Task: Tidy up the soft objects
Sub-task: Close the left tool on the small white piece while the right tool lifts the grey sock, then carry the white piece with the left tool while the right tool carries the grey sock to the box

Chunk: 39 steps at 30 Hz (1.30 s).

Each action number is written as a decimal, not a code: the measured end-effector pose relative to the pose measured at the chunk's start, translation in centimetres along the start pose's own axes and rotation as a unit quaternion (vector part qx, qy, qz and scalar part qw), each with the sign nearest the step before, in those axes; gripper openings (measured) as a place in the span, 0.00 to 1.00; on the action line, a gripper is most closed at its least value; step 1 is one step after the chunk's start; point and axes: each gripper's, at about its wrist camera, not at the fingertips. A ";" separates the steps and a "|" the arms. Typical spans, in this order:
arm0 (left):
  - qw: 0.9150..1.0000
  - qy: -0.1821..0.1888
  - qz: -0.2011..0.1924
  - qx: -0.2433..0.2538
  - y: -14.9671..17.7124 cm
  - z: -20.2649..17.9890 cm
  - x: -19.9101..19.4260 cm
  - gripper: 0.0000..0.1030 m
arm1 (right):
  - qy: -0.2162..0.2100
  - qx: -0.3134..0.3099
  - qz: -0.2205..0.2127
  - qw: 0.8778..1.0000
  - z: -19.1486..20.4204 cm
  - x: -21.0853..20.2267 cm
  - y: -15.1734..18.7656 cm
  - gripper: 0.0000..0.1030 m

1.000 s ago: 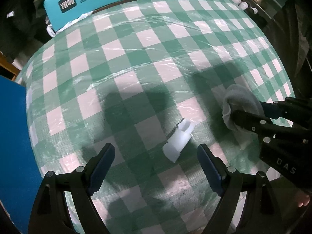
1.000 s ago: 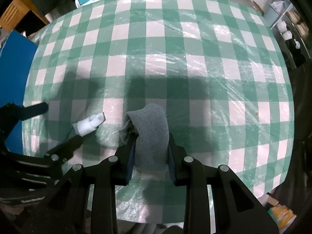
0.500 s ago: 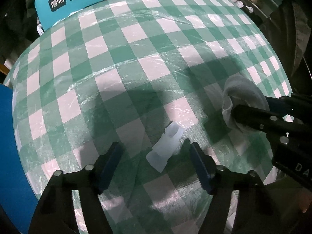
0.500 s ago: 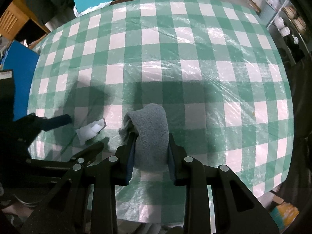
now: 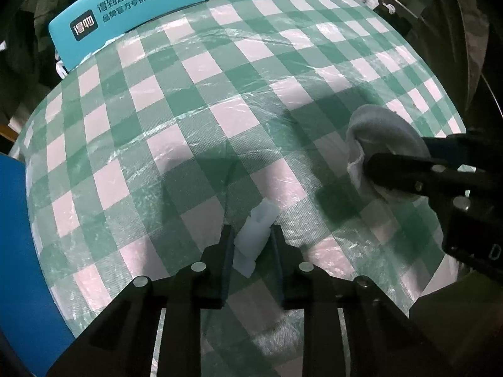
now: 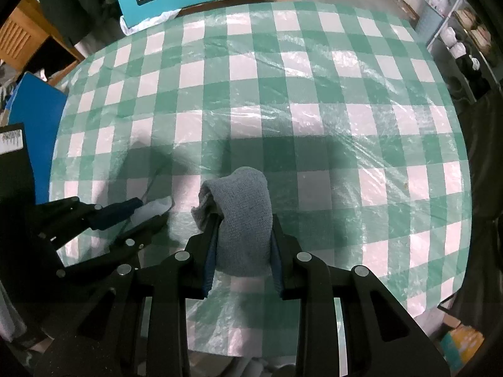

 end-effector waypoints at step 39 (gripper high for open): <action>0.989 -0.081 -0.104 -0.074 -1.0 7.7 -13.8 0.20 | -0.041 -0.071 -0.093 0.992 7.9 -7.8 -2.7 0.27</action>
Point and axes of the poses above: each gripper's, at about its wrist camera, not at the fingertips, and x roughly the way its jaws point, z to its left, y to its underside, and after that the axes turned 15 degrees about -z, right-handed
